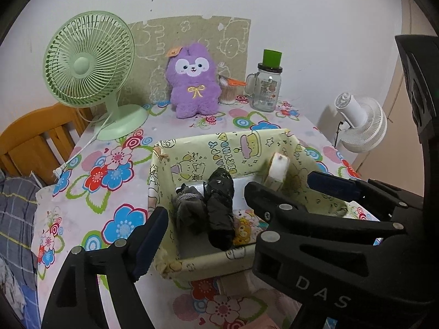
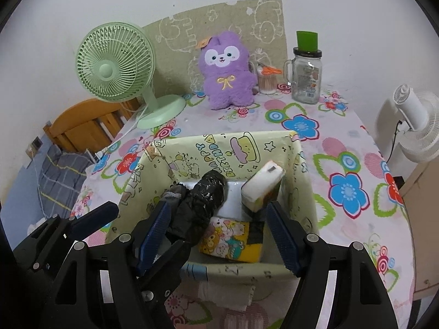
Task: Organize soft objects
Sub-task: 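Withdraw both open tools from the box back toward the items on the table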
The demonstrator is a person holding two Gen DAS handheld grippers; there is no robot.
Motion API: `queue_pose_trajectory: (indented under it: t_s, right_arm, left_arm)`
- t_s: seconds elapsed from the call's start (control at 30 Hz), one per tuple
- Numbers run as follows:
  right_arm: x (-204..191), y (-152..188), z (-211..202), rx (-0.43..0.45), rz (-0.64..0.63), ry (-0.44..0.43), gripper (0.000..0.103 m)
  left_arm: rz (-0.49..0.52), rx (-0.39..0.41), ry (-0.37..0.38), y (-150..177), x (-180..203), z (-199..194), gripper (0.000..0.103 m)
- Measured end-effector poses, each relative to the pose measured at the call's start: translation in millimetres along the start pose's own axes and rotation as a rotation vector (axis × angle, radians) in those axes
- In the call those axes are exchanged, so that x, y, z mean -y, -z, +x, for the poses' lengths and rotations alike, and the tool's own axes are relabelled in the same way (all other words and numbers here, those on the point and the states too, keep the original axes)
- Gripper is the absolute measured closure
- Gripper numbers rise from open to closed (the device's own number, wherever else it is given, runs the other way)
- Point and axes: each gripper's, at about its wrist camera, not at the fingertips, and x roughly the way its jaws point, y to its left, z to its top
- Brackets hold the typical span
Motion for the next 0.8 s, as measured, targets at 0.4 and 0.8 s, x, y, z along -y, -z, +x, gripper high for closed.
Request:
queue_pose_trajectory:
  t_s: [0.4,0.8]
  right_arm:
    - [-5,18,-35,0.045,-0.008,0.032,0.026]
    - [-8,34,-63,0.076,-0.015,0.053,0.022]
  left_arm:
    - [0.023,0.040,0.011,15,11,-30,0.017]
    - [0.034,0.071,0.011,29,19,-55,0.014]
